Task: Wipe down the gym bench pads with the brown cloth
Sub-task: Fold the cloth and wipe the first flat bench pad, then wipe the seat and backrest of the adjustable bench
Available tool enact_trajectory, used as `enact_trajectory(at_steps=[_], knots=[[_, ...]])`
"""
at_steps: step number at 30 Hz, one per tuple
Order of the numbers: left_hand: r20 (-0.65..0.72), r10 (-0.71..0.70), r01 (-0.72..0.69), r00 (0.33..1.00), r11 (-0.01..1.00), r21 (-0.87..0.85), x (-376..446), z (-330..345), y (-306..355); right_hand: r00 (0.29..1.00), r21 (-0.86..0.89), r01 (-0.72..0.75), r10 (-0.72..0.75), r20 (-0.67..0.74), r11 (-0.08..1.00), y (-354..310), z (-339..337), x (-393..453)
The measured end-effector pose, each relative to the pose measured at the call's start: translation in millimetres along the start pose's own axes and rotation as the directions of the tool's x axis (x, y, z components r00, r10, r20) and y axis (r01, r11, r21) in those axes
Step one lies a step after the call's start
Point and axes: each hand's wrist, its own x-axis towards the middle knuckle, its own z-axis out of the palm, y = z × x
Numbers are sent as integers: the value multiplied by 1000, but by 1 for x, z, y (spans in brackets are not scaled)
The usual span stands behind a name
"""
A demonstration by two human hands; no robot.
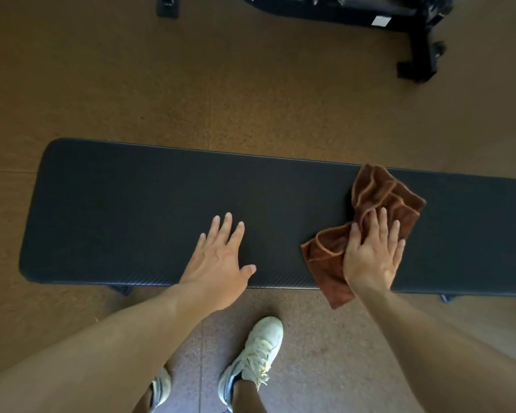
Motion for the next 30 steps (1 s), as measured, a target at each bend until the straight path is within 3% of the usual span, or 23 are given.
enact_trajectory(at_steps=[3, 9, 12, 15, 19, 21, 24, 28, 30], knots=[[-31, 29, -28, 999, 999, 24, -5, 7, -8, 988, 59, -145, 147, -38, 988, 21, 5, -23], [-119, 163, -171, 979, 984, -59, -26, 15, -46, 971, 170, -208, 224, -79, 963, -9, 23, -52], [-174, 212, -236, 962, 963, -127, -41, 16, -76, 979, 183, -176, 191, -67, 967, -52, 35, -73], [-252, 206, -256, 945, 949, -185, -66, 9, -119, 1000, 186, -21, 23, -6, 982, -109, 55, -108], [-371, 71, -179, 926, 948, -264, -104, -4, -202, 952, 110, 281, -291, 96, 953, -206, 97, -167], [-415, -23, -126, 909, 936, -328, -122, -14, -248, 873, 86, 453, -461, 159, 887, -263, 122, -201], [-376, -223, 0, 899, 860, -511, -146, -30, -310, 731, 84, 650, -652, 202, 755, -335, 159, -250], [-260, -379, 99, 888, 709, -698, -182, -64, -373, 770, 153, 604, -622, 141, 783, -395, 180, -290], [-167, -428, 164, 888, 635, -755, -202, -86, -396, 769, 173, 582, -607, 199, 794, -419, 174, -310]])
